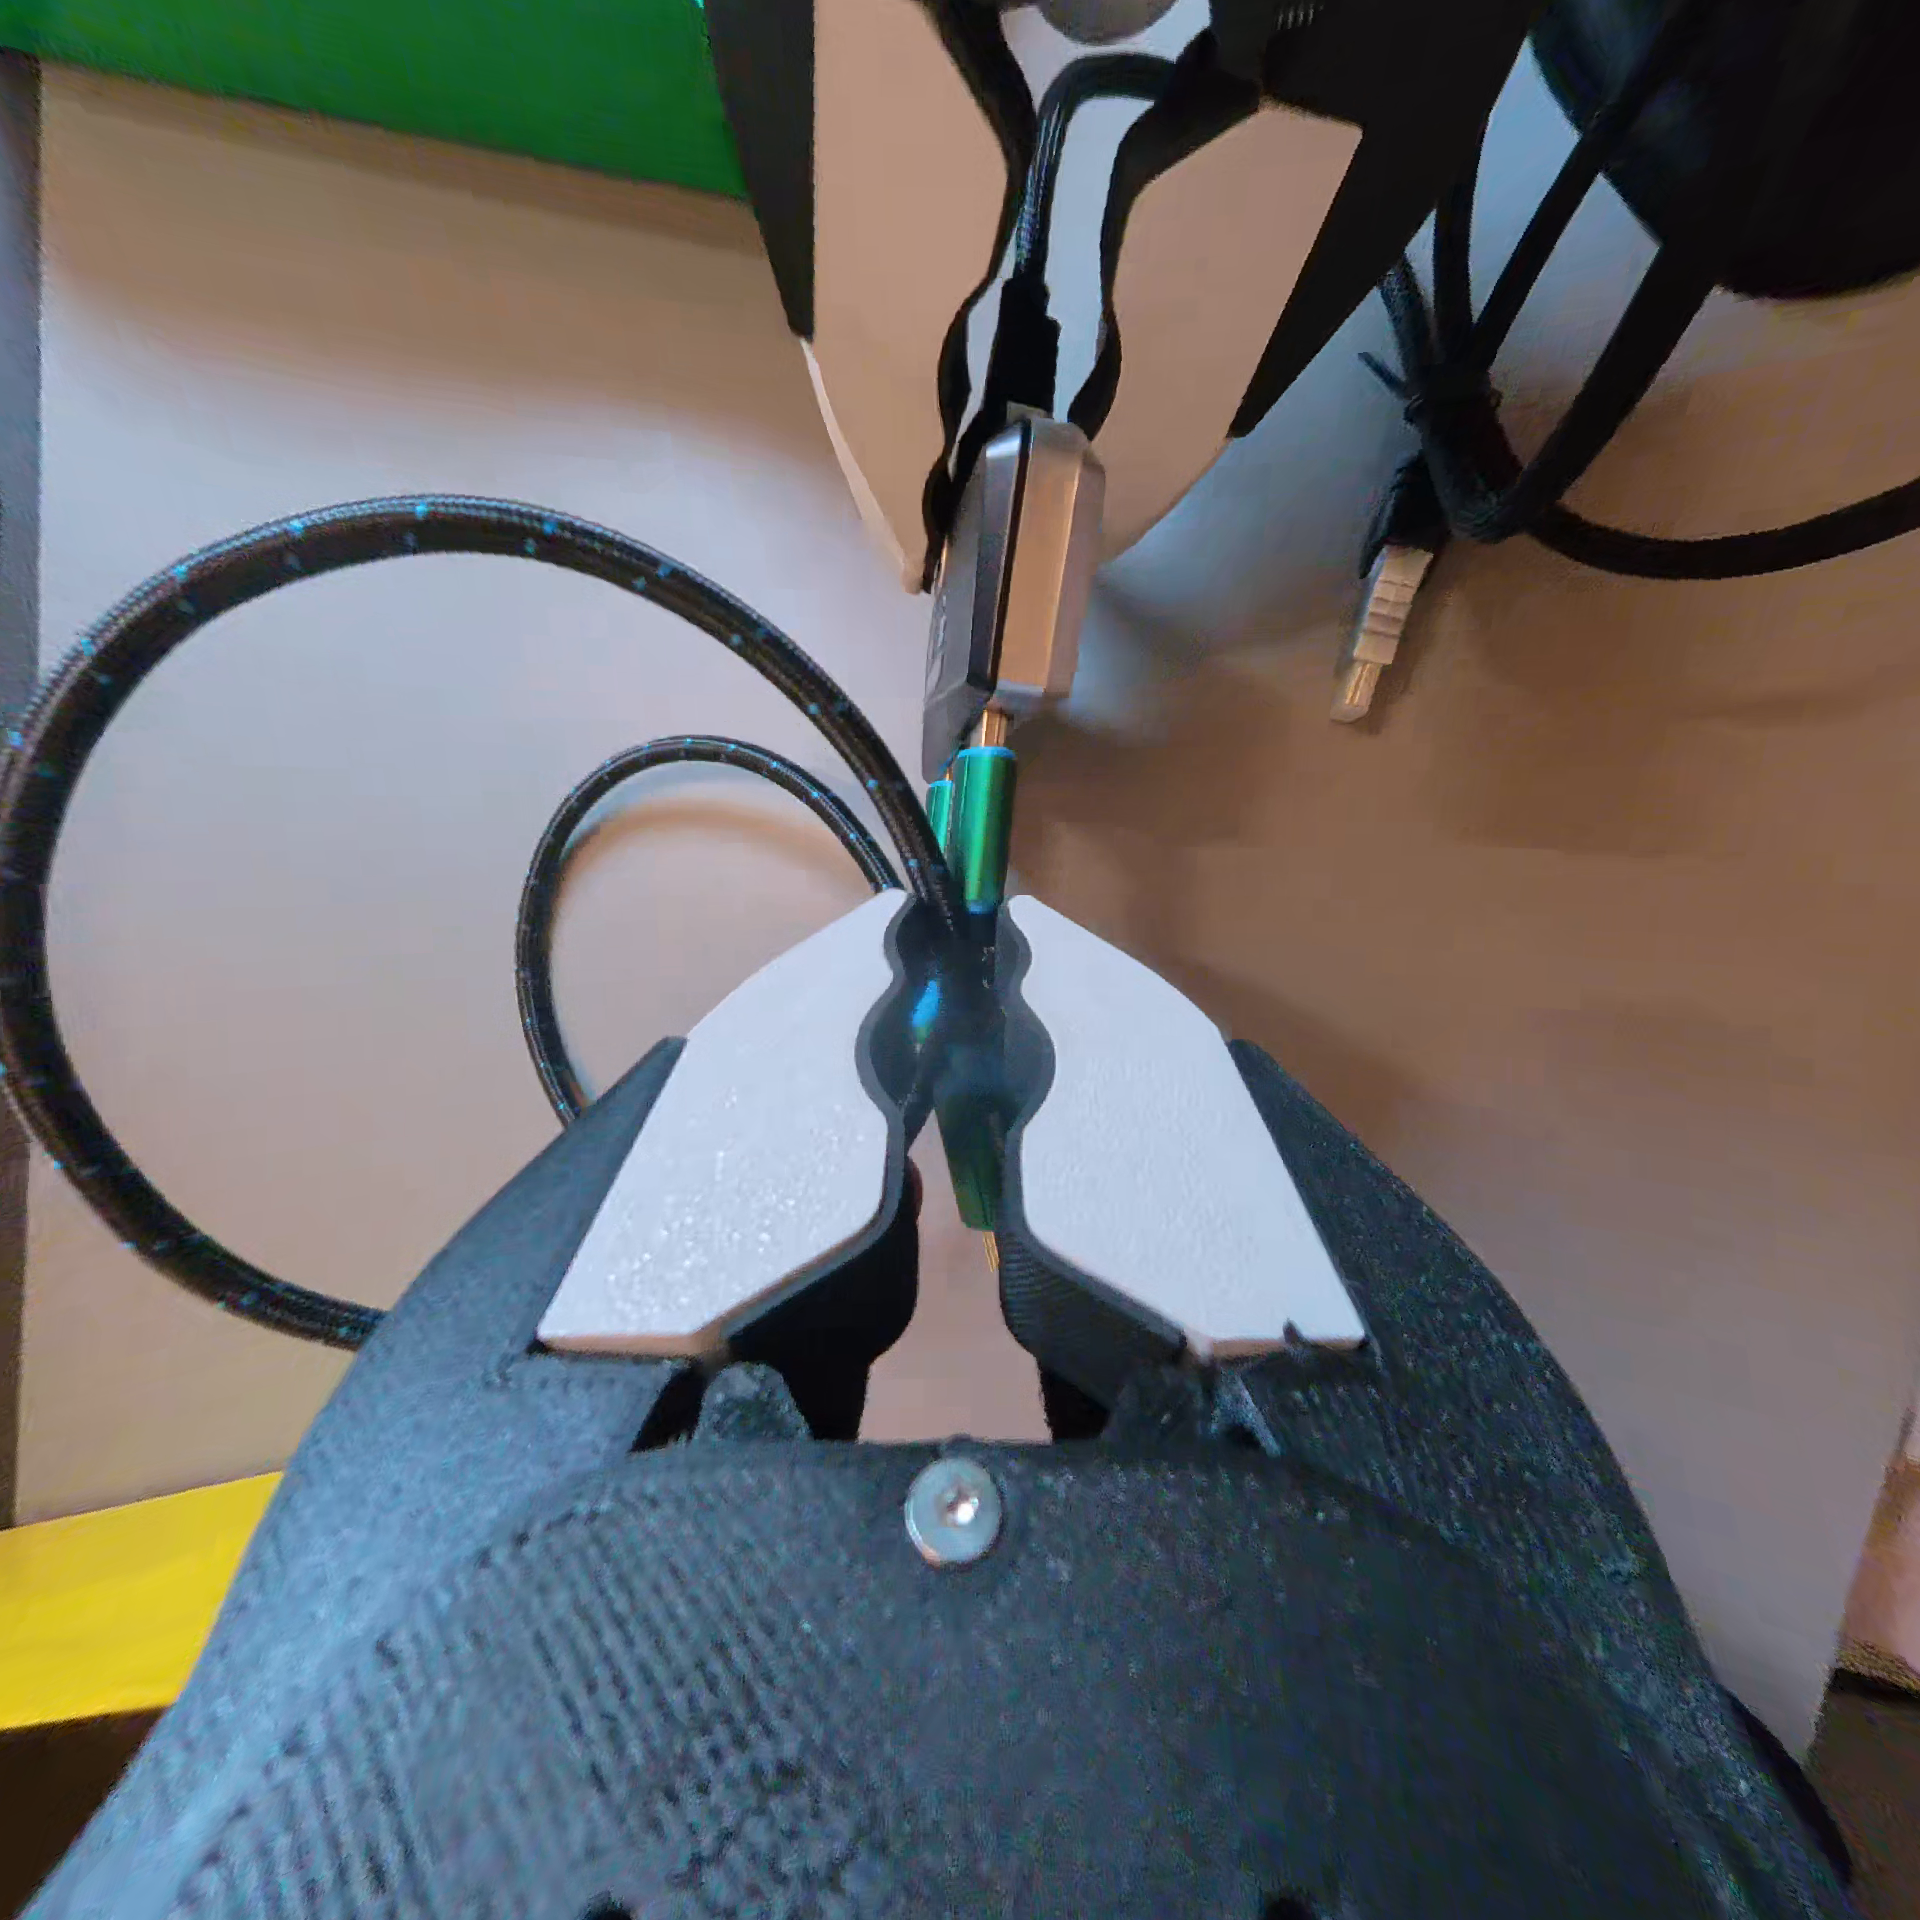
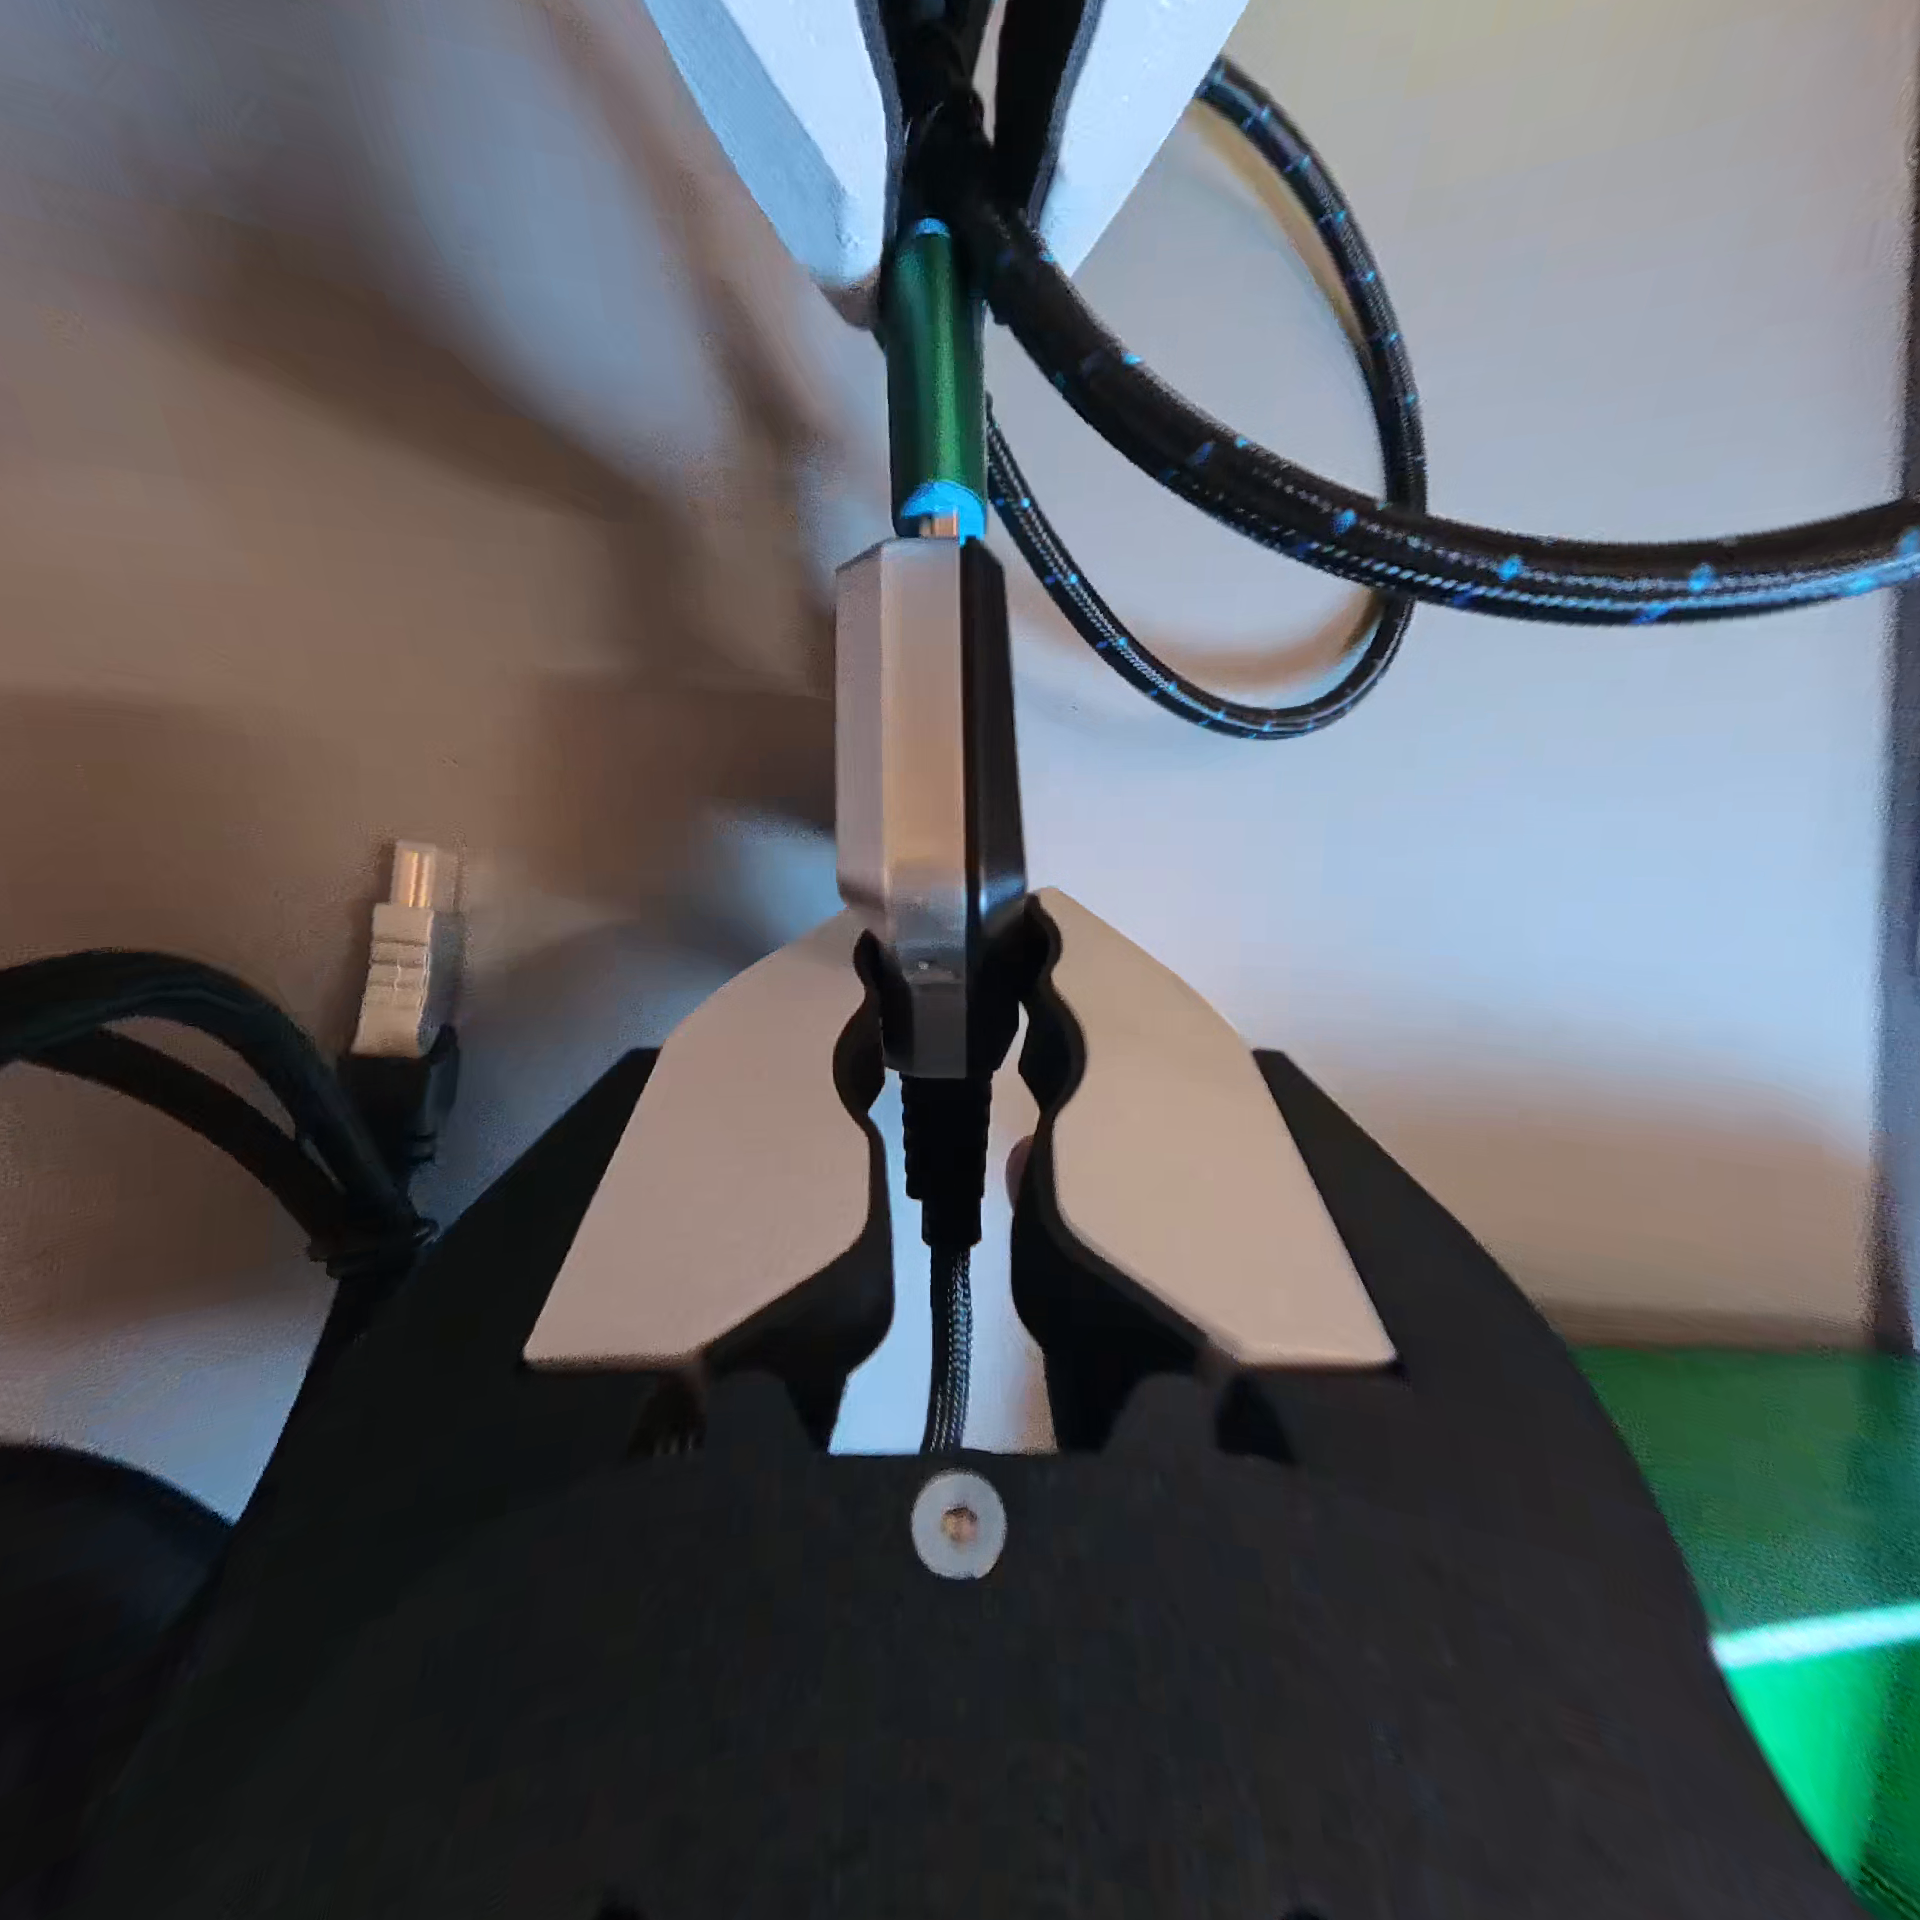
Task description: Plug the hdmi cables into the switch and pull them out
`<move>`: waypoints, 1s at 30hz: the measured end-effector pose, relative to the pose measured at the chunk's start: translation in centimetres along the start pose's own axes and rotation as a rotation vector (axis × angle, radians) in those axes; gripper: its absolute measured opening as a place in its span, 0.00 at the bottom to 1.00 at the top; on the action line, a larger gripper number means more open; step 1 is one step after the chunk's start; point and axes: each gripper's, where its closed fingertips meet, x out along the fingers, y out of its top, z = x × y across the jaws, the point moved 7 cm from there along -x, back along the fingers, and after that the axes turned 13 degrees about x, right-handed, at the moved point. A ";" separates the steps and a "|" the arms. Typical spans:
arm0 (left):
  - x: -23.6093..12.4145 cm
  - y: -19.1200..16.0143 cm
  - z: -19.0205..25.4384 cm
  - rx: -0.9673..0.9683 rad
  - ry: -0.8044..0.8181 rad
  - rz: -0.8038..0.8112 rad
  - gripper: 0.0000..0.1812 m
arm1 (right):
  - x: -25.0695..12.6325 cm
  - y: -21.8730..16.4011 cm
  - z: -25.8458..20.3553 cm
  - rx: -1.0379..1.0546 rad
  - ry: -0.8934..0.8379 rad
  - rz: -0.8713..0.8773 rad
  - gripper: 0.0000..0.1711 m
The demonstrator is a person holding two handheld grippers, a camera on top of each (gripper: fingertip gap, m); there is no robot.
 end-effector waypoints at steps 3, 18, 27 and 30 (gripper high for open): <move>-0.7 0.2 -0.7 -0.033 -0.081 0.006 0.06 | 0.3 0.5 -0.1 0.035 0.084 -0.025 0.13; -1.0 -0.3 0.8 -0.038 -0.241 -0.068 0.07 | -0.7 2.1 -2.0 0.075 0.338 0.079 0.15; -1.0 0.2 0.6 -0.041 -0.258 0.008 0.06 | -0.9 2.3 -2.4 0.064 0.289 0.096 0.12; -1.3 0.5 0.4 -0.038 -0.210 0.026 0.06 | -1.3 2.7 -2.1 0.114 0.273 0.069 0.11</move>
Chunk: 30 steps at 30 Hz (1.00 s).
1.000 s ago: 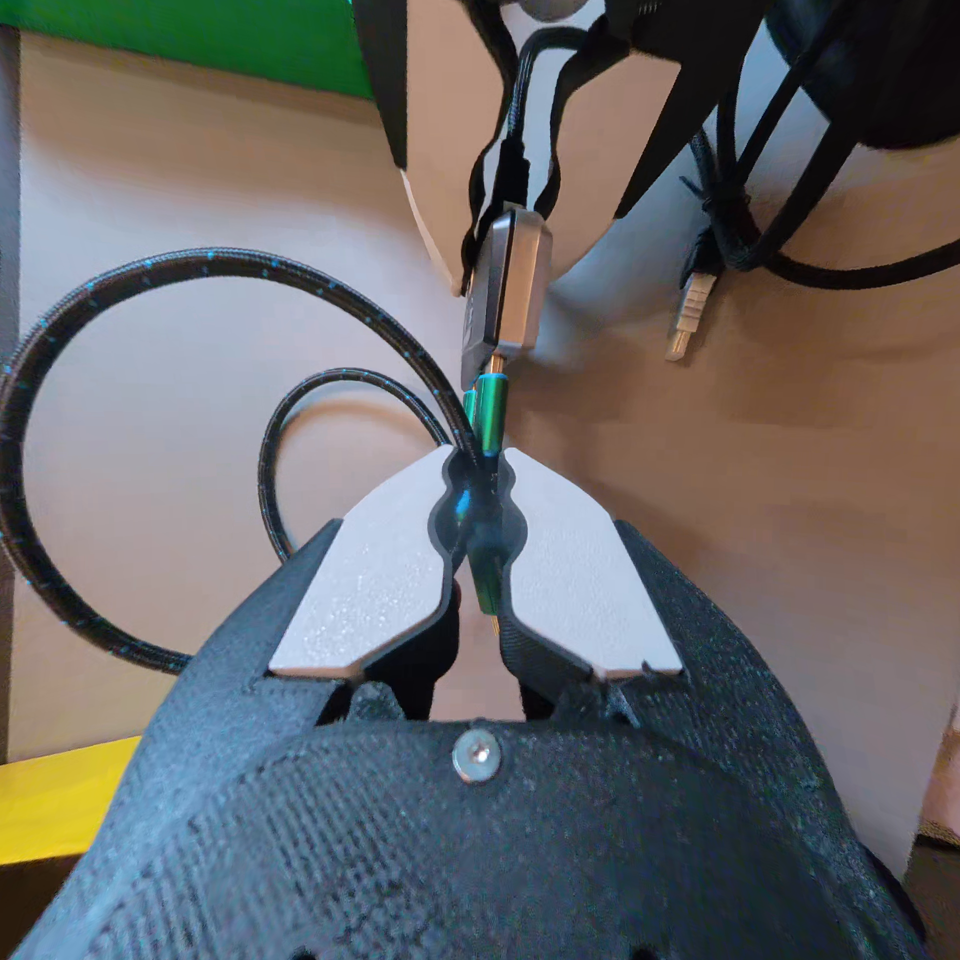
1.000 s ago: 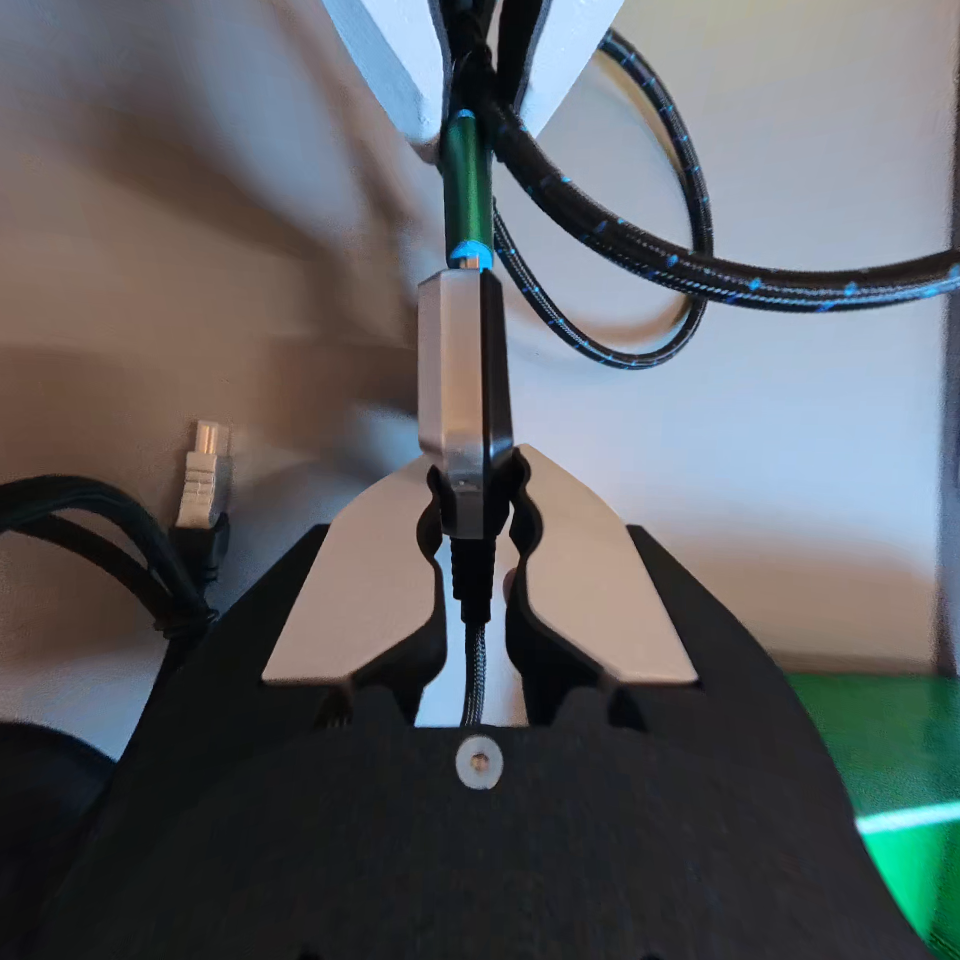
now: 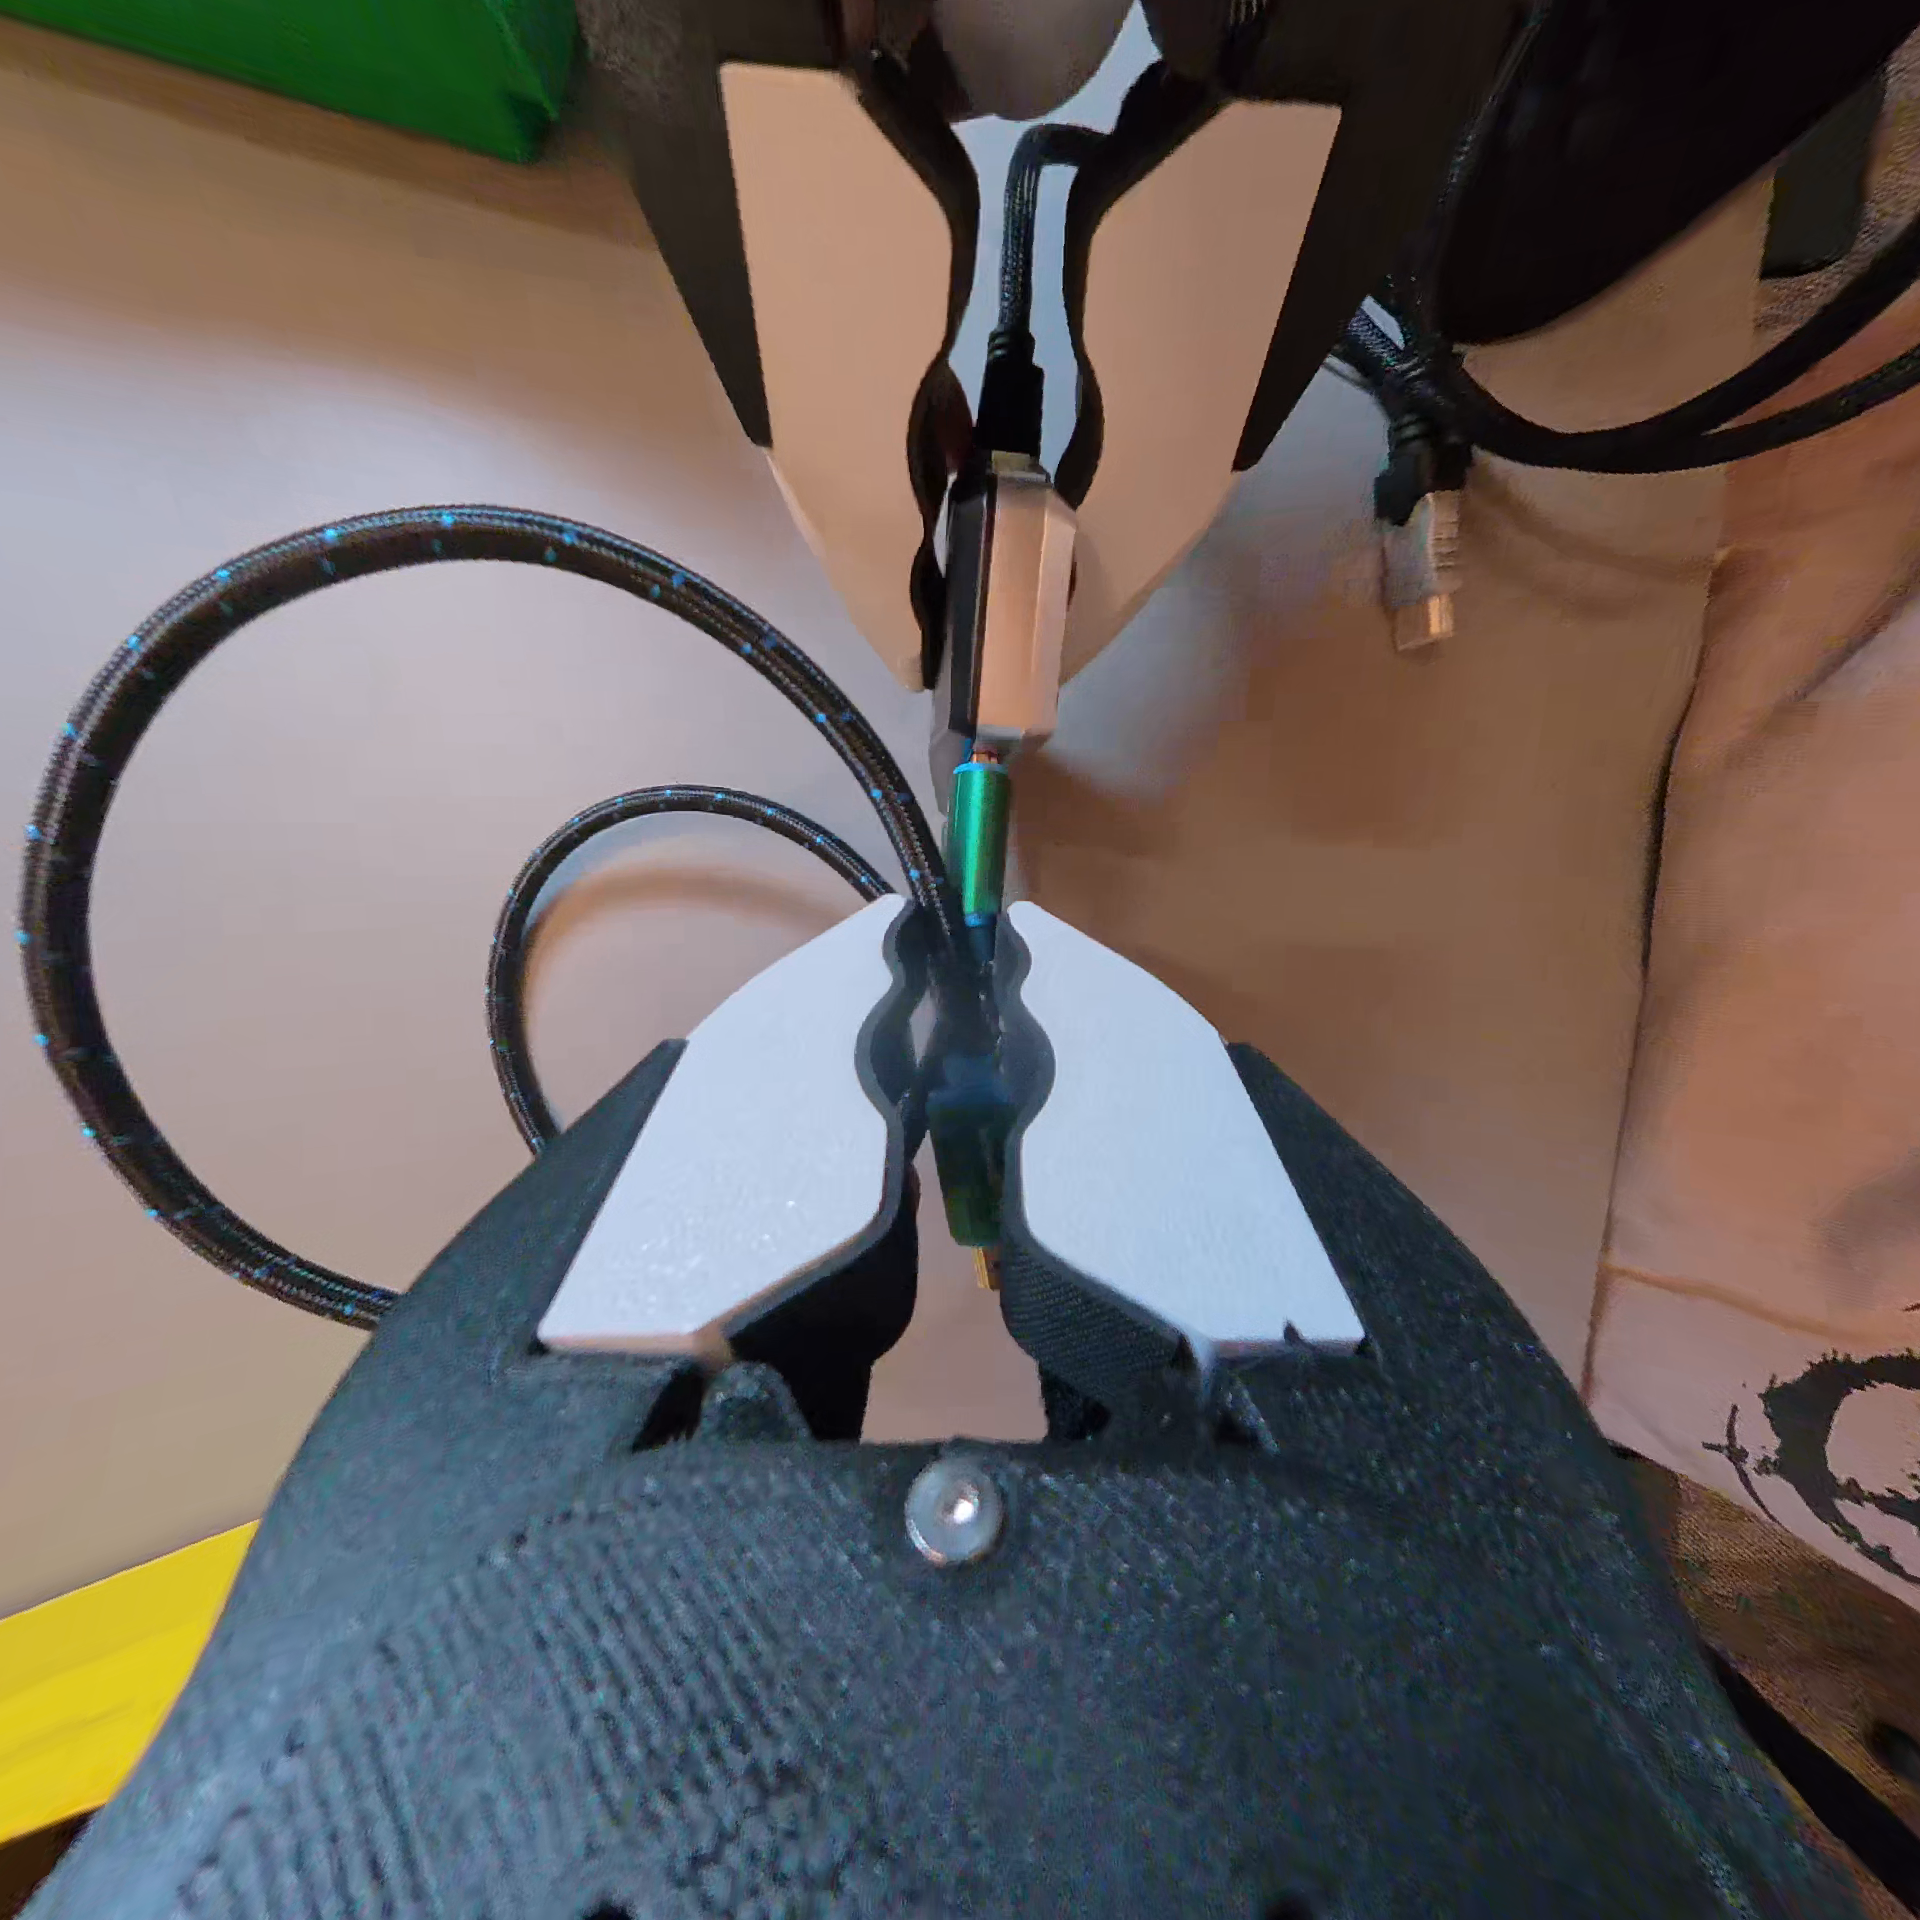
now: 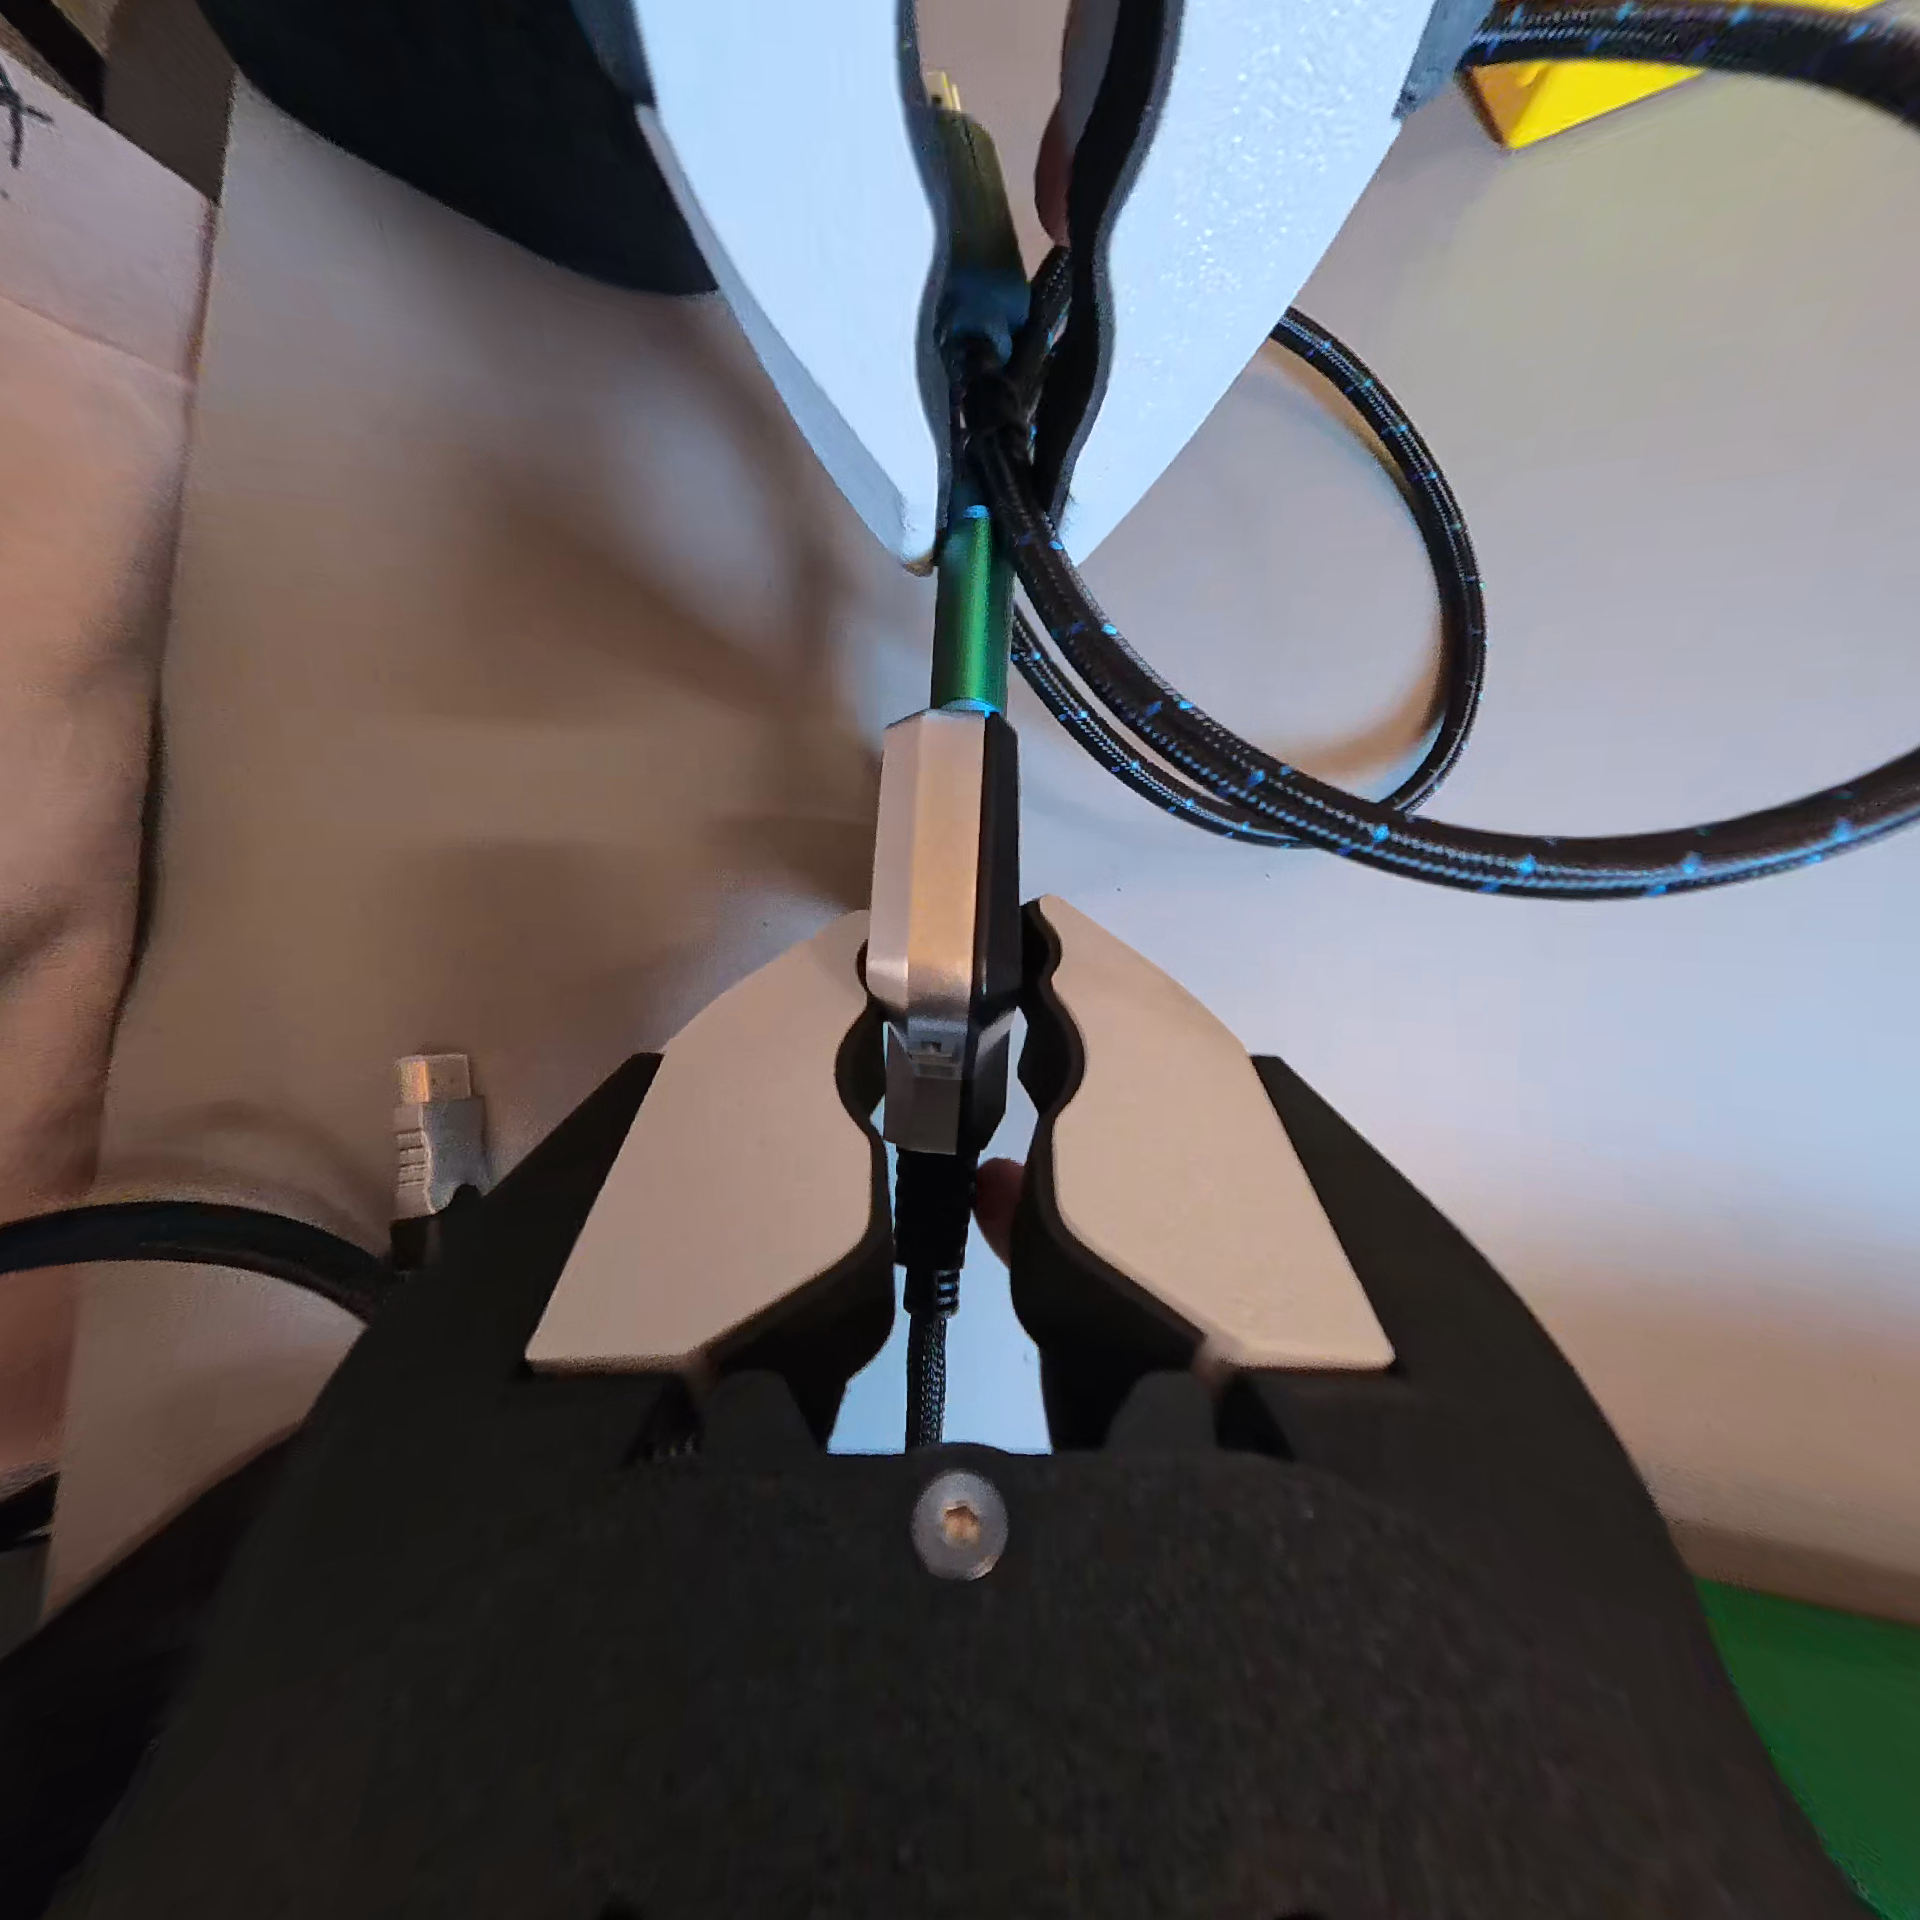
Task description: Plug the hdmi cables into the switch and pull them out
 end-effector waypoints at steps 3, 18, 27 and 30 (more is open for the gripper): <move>-0.4 0.1 0.2 0.006 -0.002 0.014 0.06 | -0.2 0.3 -0.4 0.005 0.019 0.000 0.11; -6.9 -1.3 0.6 0.041 0.464 0.557 0.24 | -4.8 0.2 0.1 -0.006 -0.196 0.122 0.13; -7.8 -7.1 -0.1 -0.220 0.529 0.946 0.21 | -18.8 4.8 1.6 0.006 -0.496 0.295 0.13; -5.0 -7.7 -0.5 -0.233 0.504 0.916 0.21 | -25.0 7.3 3.5 -0.008 -0.676 0.380 0.13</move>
